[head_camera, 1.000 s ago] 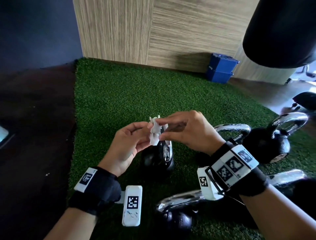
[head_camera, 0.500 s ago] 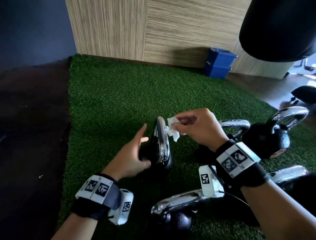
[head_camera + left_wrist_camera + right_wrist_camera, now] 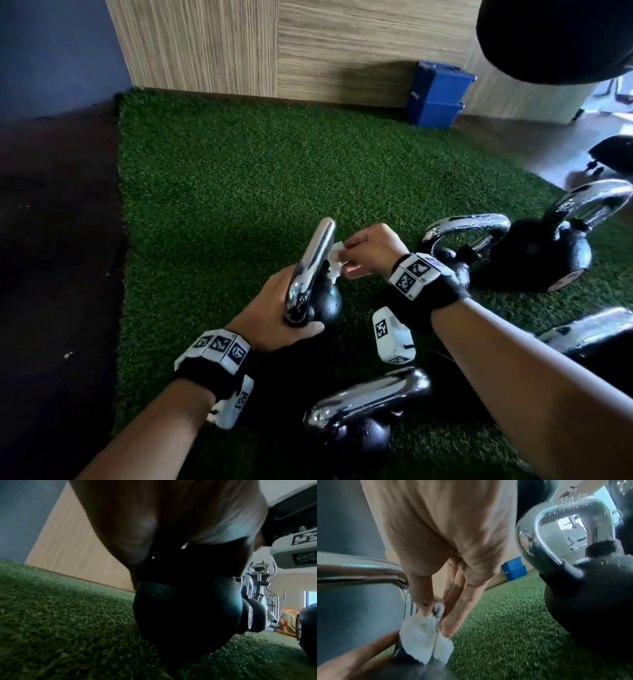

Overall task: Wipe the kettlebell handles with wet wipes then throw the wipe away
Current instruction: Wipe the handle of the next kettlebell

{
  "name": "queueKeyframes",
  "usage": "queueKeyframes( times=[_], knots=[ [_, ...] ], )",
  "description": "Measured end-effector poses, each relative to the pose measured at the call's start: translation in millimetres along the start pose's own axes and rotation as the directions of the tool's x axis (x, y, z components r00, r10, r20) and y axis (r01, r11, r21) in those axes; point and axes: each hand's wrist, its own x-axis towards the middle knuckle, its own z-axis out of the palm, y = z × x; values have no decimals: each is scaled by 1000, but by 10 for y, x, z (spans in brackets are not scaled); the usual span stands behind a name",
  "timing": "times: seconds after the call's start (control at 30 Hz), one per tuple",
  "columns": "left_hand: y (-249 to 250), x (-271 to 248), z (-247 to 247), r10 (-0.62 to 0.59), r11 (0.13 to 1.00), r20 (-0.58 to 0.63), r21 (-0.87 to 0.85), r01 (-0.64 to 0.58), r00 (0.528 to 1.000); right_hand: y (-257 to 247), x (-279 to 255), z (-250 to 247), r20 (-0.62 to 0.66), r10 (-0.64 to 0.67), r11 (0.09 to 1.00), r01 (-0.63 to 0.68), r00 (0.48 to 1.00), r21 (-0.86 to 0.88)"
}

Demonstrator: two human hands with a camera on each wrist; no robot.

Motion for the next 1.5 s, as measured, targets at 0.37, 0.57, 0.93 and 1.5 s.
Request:
queueKeyframes(
  times=[0.37,0.57,0.93,1.5],
  knots=[
    [-136,50,6,-200,980,134,12,200,971,17,38,215,-149,47,985,-22,988,170],
    [-73,92,7,-216,976,138,42,212,967,51,33,270,-162,55,960,-8,985,281],
    [-63,165,-4,-293,956,155,59,287,944,-88,71,209,-251,-2,882,120,968,456],
    [-37,340,-115,-334,934,265,-36,355,905,-333,-108,29,-214,-374,912,400,902,92]
  ],
)
